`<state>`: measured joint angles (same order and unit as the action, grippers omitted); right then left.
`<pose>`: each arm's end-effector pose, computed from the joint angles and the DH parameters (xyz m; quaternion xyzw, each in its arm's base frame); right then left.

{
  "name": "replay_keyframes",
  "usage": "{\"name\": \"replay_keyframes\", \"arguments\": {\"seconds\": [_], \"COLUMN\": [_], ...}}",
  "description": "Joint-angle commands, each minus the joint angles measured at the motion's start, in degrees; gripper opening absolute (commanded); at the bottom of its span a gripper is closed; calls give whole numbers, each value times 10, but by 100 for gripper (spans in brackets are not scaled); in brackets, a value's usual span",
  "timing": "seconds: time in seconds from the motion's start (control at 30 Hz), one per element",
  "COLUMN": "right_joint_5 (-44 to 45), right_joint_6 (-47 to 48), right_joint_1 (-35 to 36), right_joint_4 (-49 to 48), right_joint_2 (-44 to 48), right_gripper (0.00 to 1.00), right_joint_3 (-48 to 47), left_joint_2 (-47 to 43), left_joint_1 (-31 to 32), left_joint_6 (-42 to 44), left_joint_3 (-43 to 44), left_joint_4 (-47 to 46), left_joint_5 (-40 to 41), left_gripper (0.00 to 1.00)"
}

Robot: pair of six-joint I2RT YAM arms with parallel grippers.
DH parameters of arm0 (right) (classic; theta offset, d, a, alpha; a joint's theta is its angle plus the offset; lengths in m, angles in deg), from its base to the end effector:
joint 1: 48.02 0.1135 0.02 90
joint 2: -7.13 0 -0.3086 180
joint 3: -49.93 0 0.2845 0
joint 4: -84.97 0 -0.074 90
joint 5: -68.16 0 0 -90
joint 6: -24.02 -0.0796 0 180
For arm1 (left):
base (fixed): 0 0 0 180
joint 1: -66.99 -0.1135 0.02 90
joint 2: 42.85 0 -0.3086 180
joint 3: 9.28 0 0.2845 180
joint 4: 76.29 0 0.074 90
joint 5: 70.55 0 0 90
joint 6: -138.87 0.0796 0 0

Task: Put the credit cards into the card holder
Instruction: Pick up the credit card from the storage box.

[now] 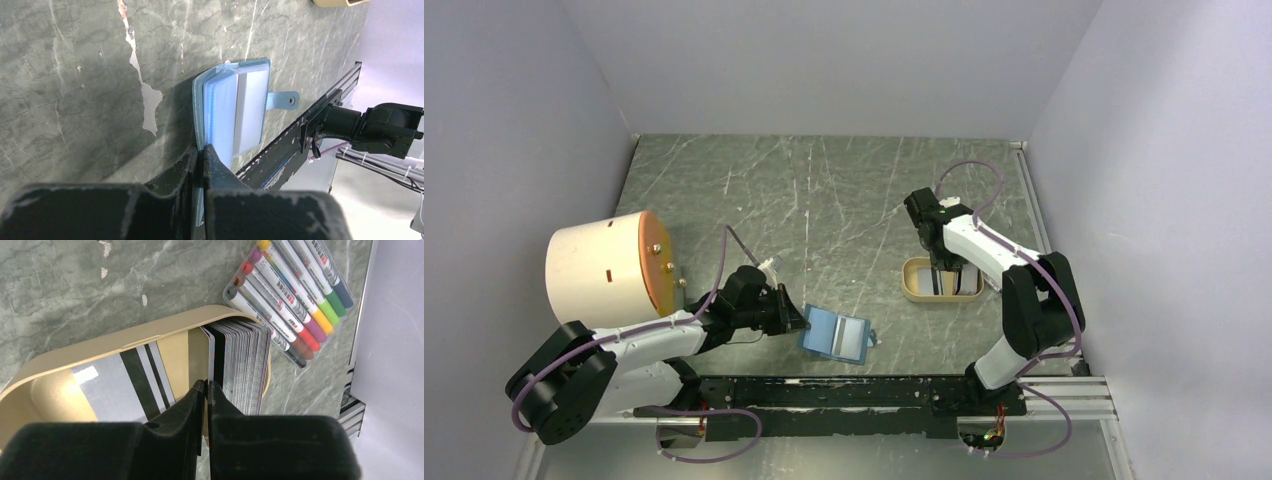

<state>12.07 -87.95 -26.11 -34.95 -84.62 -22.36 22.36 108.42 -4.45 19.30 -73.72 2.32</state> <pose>0.3163 0.0794 0.1894 0.0271 0.9525 -0.2368 0.1894 0.1608 -0.1732 0.1291 -0.0290 0.8951 -0.4032 0.1882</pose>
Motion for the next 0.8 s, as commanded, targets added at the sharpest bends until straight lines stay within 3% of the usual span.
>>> {"name": "replay_keyframes", "arguments": {"seconds": [0.0, 0.3, 0.5, 0.77], "right_joint_5": [27, 37, 24, -86], "right_joint_6": [2, 0, 6, 15], "right_joint_1": [-3, -3, -3, -2], "right_joint_4": [16, 23, 15, 5], "right_joint_2": [15, 23, 25, 63], "right_gripper": [9, 9, 2, 0], "right_joint_3": [-11, -10, -7, -17], "left_joint_2": [6, 8, 5, 5], "left_joint_1": [-4, -3, -3, -3], "left_joint_6": [9, 8, 8, 7], "left_joint_3": [14, 14, 14, 14], "left_joint_4": [-6, -7, -5, -1], "left_joint_5": [2, 1, 2, 2], "left_gripper": [9, 9, 9, 9]}}
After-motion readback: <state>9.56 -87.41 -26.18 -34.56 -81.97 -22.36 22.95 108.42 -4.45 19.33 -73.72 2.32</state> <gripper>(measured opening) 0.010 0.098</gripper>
